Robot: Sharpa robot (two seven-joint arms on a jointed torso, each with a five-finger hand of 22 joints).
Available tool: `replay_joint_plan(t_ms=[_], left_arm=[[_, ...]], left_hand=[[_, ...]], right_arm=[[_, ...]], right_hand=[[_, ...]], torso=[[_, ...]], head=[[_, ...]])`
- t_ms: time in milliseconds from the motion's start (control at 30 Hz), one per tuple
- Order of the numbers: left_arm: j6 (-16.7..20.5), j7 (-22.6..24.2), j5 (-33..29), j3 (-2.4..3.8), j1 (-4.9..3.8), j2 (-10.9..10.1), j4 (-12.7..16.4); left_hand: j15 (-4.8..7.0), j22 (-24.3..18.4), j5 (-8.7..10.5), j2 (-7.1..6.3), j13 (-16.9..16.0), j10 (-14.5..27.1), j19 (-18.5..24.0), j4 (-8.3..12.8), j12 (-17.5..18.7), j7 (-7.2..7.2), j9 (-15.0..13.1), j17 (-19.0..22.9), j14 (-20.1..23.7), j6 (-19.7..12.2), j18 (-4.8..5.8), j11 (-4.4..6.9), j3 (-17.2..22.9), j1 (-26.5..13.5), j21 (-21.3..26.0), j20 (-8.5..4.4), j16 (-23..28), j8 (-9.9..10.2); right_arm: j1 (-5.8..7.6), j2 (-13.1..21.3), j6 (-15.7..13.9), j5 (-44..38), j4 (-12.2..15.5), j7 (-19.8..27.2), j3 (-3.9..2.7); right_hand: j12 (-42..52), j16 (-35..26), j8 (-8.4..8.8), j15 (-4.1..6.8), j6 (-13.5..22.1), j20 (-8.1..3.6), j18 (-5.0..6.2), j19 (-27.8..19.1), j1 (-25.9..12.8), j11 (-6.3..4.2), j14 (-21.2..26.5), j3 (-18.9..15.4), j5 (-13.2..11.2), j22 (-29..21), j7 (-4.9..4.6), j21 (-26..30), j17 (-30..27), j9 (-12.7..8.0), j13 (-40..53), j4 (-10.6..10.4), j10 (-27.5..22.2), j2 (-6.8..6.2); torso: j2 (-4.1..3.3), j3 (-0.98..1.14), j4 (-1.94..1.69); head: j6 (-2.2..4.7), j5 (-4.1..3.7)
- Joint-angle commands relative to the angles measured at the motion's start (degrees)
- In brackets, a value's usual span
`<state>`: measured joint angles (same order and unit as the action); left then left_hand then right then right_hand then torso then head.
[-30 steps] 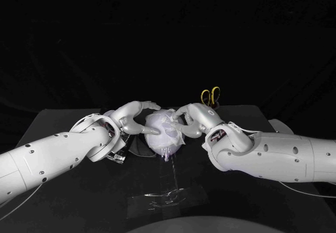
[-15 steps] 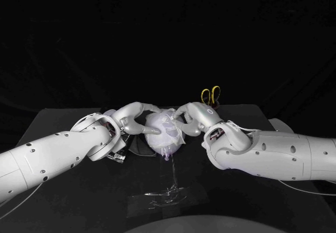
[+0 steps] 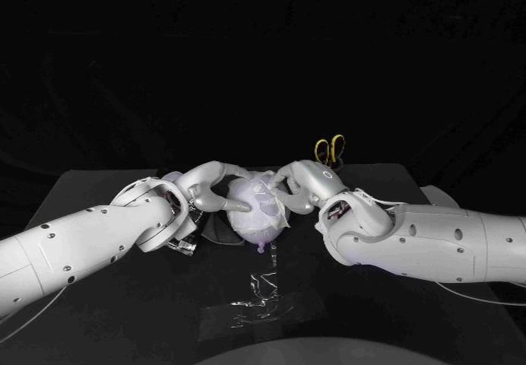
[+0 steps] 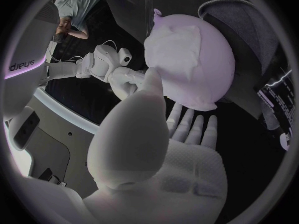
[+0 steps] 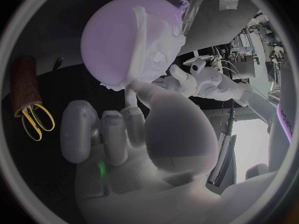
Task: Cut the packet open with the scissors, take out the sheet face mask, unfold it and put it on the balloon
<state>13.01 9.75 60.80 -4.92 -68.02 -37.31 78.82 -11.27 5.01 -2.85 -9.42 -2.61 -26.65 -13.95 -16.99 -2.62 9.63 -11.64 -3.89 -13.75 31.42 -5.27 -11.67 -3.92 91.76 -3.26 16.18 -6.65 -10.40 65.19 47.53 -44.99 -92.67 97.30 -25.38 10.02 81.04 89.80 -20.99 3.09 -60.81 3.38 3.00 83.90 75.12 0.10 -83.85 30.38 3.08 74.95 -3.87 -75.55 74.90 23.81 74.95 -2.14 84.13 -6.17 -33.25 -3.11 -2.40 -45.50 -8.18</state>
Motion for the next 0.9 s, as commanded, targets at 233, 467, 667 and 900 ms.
replay_joint_plan(t_ms=[233, 467, 667, 900], left_arm=[[-1.28, -0.60, -0.75, 0.02, -0.02, 0.05, -0.13], [-1.40, -0.74, -0.96, 0.02, -0.02, -0.01, -0.21], [-1.49, -0.86, -1.10, 0.02, -0.02, -0.11, -0.29], [-1.69, -1.05, -1.26, 0.02, -0.02, -0.15, -0.33]], left_hand=[[-0.15, 0.06, 0.01, 0.58, 0.00, -0.07, -0.41, 0.00, 0.00, 4.00, 0.03, -0.04, -0.35, 0.19, -0.81, -0.17, 0.47, -0.11, -0.40, 0.18, -0.02, -0.26], [-0.20, 0.05, 0.01, 0.70, 0.02, 0.05, -0.47, 0.01, 0.05, 4.06, 0.08, -0.03, -0.36, 0.06, -0.96, -0.21, 0.68, -0.05, -0.42, 0.20, 0.03, -0.21], [-0.21, 0.06, 0.01, 0.72, 0.04, 0.18, -0.50, 0.02, 0.07, 4.06, 0.09, -0.03, -0.37, 0.01, -1.02, -0.21, 0.76, -0.02, -0.42, 0.20, 0.04, -0.18], [-0.21, 0.06, 0.01, 0.72, 0.05, 0.23, -0.54, 0.02, 0.09, 4.07, 0.11, -0.03, -0.36, -0.03, -1.06, -0.21, 0.81, 0.01, -0.43, 0.20, 0.06, -0.17]], right_arm=[[-0.06, 0.53, -1.50, 0.74, 0.45, 1.59, -0.05], [-0.06, 1.59, -2.97, 4.52, 1.44, 2.73, -0.19], [-0.07, 2.88, -3.19, 9.03, 2.46, 3.39, -0.34], [-0.07, 3.69, -2.58, 12.34, 3.04, 4.24, -0.46]], right_hand=[[0.62, 0.20, -0.89, 0.64, -0.32, -0.68, -0.45, 1.77, -0.01, -0.56, -6.15, 0.22, -0.16, 11.71, 0.26, -0.83, 15.10, 0.81, 9.38, 0.17, 1.90, 0.03], [0.90, 0.20, -1.41, 0.79, -0.40, -0.84, -0.53, 1.90, -0.43, -0.69, -6.15, 0.48, -0.17, 11.81, 0.40, -1.20, 15.10, 1.09, 9.60, -0.11, 2.12, 0.27], [0.90, 0.20, -1.59, 0.83, -0.36, -0.90, -0.49, 1.84, -0.65, -0.73, -6.15, 0.57, -0.17, 11.76, 0.42, -1.00, 15.10, 1.18, 9.61, -0.26, 2.15, 0.35], [0.72, 0.20, -1.67, 0.85, -0.28, -0.92, -0.46, 1.79, -0.80, -0.74, -6.15, 0.56, -0.16, 11.72, 0.43, -0.84, 15.10, 1.23, 9.50, -0.32, 2.07, 0.26]], torso=[[0.01, 0.00, 0.02], [-0.02, 0.03, 0.03], [-0.01, 0.04, 0.03], [-0.01, 0.05, 0.02]], head=[[0.04, 0.02], [0.08, 0.02], [0.00, -0.04], [-0.03, -0.07]])
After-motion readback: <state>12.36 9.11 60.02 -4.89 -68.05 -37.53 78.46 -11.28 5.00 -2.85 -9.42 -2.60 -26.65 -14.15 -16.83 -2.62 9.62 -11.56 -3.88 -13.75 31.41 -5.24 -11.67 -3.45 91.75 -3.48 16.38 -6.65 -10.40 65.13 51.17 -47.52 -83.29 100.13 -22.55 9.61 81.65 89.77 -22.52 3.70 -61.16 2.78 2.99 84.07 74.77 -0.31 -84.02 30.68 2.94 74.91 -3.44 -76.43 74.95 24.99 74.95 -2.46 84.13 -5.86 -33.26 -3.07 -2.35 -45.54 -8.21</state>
